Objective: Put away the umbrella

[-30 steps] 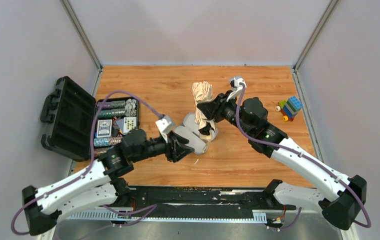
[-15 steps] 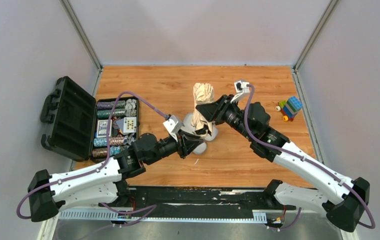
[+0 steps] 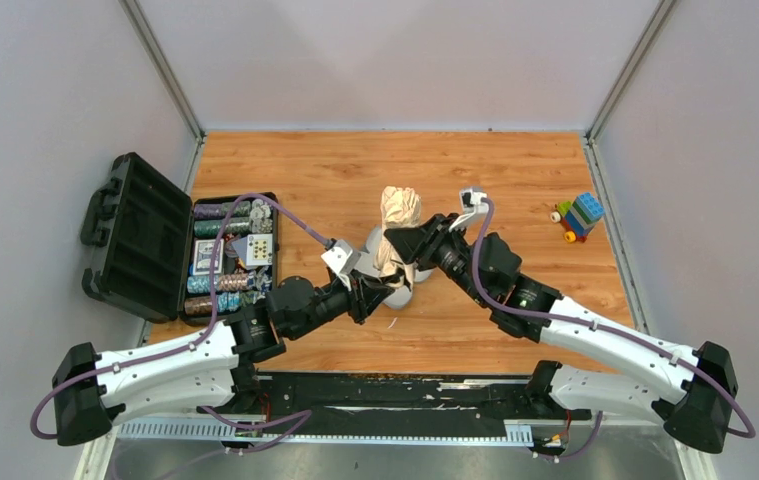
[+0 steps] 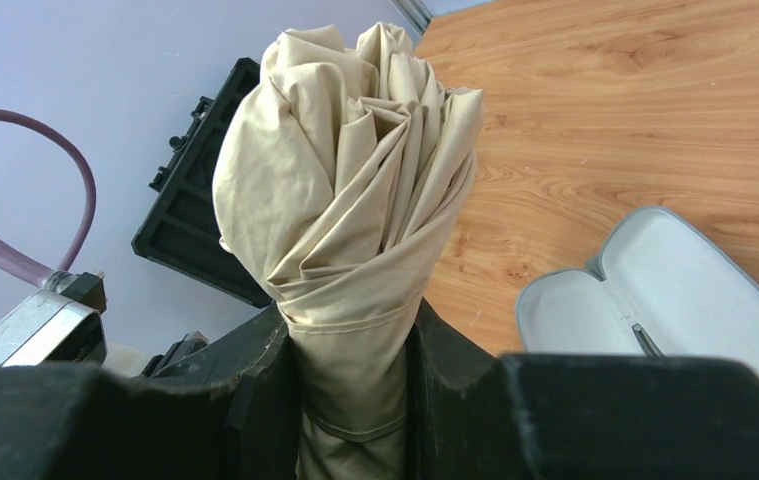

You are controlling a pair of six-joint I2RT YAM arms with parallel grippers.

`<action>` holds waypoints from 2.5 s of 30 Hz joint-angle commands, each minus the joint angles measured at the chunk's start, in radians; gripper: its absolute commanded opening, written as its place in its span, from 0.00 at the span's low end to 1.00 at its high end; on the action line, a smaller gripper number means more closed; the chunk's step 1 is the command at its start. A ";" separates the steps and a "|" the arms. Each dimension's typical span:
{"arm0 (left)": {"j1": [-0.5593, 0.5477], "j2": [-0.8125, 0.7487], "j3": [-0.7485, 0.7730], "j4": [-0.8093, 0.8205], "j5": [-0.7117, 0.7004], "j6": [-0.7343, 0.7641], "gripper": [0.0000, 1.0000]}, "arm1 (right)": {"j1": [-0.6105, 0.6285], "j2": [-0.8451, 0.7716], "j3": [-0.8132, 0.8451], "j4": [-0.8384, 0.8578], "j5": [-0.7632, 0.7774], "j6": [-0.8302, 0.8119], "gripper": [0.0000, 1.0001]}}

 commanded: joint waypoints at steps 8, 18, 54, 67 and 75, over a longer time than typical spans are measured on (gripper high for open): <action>0.025 -0.113 -0.005 -0.327 -0.104 -0.249 0.61 | -0.042 0.083 0.077 0.014 -0.058 -0.307 0.00; 0.277 -0.011 -0.013 -0.515 -0.125 -0.459 0.64 | -0.135 0.319 0.097 0.155 -0.244 -0.693 0.00; 0.510 0.627 -0.012 0.162 0.093 -0.438 0.00 | -0.154 0.599 -0.115 0.426 -0.374 -0.547 0.02; 0.510 0.616 -0.033 0.194 0.082 -0.432 0.00 | -0.217 0.736 -0.057 0.285 -0.661 -0.287 0.07; 0.510 0.593 -0.059 0.207 0.062 -0.468 0.00 | -0.292 0.759 -0.106 0.288 -0.715 -0.055 0.49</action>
